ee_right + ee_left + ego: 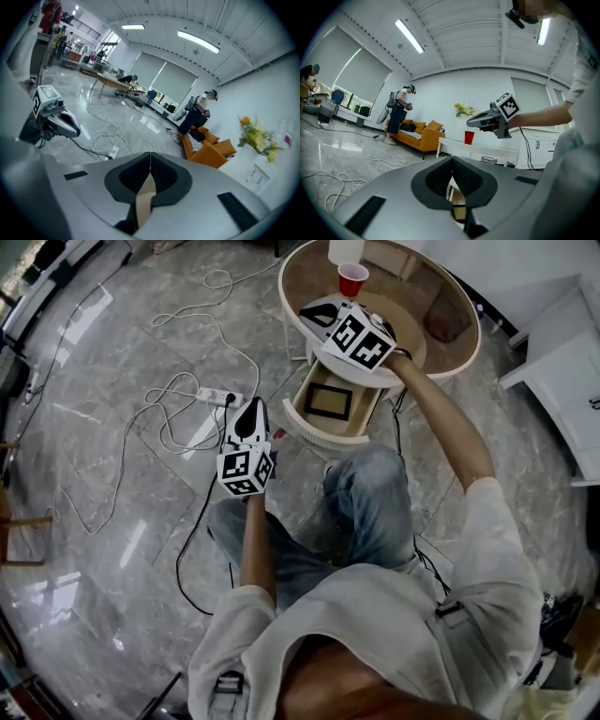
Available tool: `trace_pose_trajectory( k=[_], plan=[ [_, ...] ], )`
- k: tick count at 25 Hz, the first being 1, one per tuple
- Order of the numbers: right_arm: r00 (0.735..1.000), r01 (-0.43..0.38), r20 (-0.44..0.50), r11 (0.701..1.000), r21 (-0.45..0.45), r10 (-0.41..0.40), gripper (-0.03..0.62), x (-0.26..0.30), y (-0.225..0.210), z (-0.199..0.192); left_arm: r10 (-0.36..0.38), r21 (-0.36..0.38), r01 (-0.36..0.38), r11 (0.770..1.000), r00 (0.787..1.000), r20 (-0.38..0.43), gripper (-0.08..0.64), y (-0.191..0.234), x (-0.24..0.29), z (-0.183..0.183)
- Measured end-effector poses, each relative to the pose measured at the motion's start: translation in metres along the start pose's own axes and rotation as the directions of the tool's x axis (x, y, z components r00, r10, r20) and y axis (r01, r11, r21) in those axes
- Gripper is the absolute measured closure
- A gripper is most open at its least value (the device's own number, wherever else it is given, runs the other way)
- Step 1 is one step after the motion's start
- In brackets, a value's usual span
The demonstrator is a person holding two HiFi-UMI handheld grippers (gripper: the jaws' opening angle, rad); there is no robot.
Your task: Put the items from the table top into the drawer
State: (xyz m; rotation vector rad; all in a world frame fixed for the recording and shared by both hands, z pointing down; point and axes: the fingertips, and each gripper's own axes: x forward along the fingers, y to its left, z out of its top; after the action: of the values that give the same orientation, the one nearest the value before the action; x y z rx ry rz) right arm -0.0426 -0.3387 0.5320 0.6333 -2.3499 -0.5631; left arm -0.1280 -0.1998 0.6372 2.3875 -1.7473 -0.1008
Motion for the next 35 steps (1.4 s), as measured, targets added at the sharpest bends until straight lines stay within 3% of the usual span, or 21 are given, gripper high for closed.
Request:
trace_pose_trajectory(
  k=[3, 5, 7, 16, 20, 23, 25, 29, 35],
  plan=[
    [0.989, 0.079, -0.125, 0.995, -0.054, -0.085, 0.563, -0.013, -0.046, -0.039, -0.037, 0.003, 0.037, 0.999, 0.999, -0.003, 0.545, -0.014, 0.012, -0.001],
    [0.973, 0.096, -0.203, 0.993, -0.069, -0.108, 0.476, -0.019, -0.07, -0.063, -0.052, 0.005, 0.052, 0.999, 0.999, -0.006, 0.545, -0.02, 0.017, -0.001],
    [0.957, 0.114, -0.258, 0.991, -0.075, -0.13, 0.434, -0.024, -0.092, -0.081, -0.063, 0.006, 0.063, 0.998, 0.998, -0.011, 0.545, -0.022, 0.021, -0.002],
    [0.9, 0.081, -0.41, 0.982, -0.168, -0.145, 0.456, -0.006, -0.131, -0.123, -0.08, -0.003, 0.08, 0.997, 0.996, -0.04, 0.545, -0.027, 0.033, -0.017],
    [0.896, 0.079, -0.417, 0.977, -0.197, -0.156, 0.49, 0.001, -0.132, -0.128, -0.07, 0.004, 0.07, 0.998, 0.996, -0.049, 0.545, -0.023, 0.033, -0.019],
    [0.894, 0.084, -0.414, 0.971, -0.223, -0.173, 0.554, 0.0, -0.134, -0.125, -0.059, -0.003, 0.059, 0.998, 0.997, -0.048, 0.545, -0.017, 0.03, -0.019],
    [0.891, 0.081, -0.418, 0.969, -0.233, -0.175, 0.555, -0.001, -0.134, -0.126, -0.055, -0.007, 0.055, 0.998, 0.997, -0.046, 0.545, -0.016, 0.029, -0.018],
    [0.917, 0.099, -0.361, 0.972, -0.212, -0.172, 0.557, -0.005, -0.126, -0.11, -0.059, 0.002, 0.059, 0.998, 0.997, -0.043, 0.545, -0.02, 0.028, -0.016],
    [0.984, 0.056, -0.157, 0.979, -0.194, -0.087, 0.557, 0.01, -0.068, -0.031, -0.057, 0.01, 0.058, 0.998, 0.997, -0.049, 0.545, -0.025, 0.022, -0.018]
  ],
)
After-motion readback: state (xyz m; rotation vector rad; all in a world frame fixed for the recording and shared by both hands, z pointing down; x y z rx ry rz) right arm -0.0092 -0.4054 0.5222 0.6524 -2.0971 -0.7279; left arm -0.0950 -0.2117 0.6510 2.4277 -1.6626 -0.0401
